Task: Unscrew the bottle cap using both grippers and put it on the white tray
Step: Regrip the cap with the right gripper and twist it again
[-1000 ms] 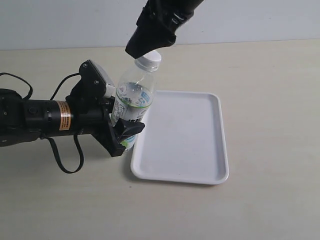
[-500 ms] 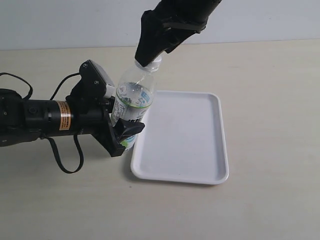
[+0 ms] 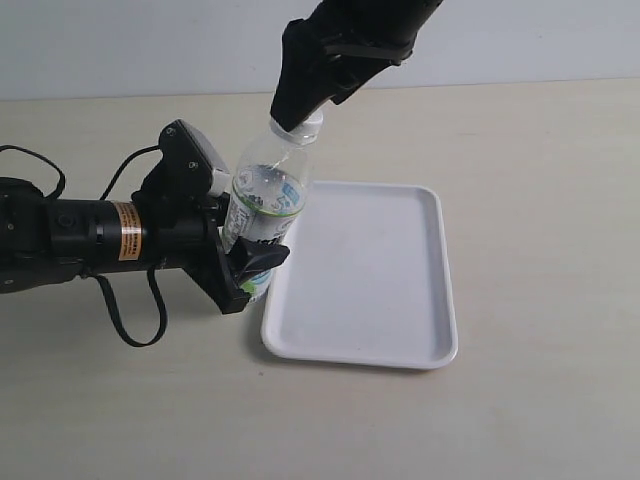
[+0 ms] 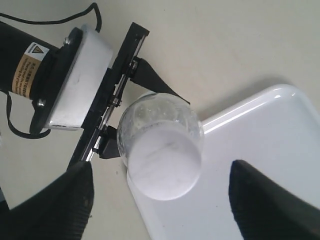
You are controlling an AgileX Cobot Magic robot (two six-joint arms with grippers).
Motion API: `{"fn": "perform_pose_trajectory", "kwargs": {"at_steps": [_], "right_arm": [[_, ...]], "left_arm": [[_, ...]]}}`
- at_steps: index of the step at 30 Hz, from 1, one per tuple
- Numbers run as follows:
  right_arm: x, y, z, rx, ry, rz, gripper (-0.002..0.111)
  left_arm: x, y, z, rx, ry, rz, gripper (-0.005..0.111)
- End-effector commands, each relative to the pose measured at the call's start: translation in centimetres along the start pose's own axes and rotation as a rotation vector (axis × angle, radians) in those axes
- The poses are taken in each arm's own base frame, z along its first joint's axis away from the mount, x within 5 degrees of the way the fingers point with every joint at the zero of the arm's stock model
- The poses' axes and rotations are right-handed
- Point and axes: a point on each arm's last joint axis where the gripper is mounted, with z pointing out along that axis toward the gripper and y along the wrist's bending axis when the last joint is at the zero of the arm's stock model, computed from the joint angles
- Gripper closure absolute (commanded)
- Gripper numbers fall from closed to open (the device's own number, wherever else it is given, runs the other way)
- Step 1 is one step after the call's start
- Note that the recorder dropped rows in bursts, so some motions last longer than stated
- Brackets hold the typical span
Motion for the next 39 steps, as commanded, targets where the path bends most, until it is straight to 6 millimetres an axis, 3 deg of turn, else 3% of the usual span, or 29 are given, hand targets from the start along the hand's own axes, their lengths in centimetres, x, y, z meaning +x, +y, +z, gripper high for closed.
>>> {"fn": "perform_pose_trajectory", "kwargs": {"at_steps": [1,11,31,34,39], "right_arm": [[-0.2,-0.3,0.6,-0.005,-0.003,0.005,0.037],[-0.3,-0.4,1.2,-0.026,-0.007,-0.002,0.037],[-0.3,-0.8,1.9,-0.023,-0.006,-0.016,0.053],[-0.4,-0.9,1.9,-0.019,-0.012,-0.014,0.063],[-0.4,-0.9,1.9,-0.014,-0.019,-0.031,0.098]], "left_arm": [[-1.0,0.1,-0.2,-0.006,-0.056,0.008,0.107],[-0.9,0.1,-0.2,-0.009,-0.044,0.007,0.107],[-0.9,0.2,-0.2,-0.01,-0.045,0.008,0.107],[-0.9,0.1,-0.2,-0.01,-0.045,0.01,0.107],[-0.9,0.1,-0.2,-0.01,-0.045,0.01,0.107]]}}
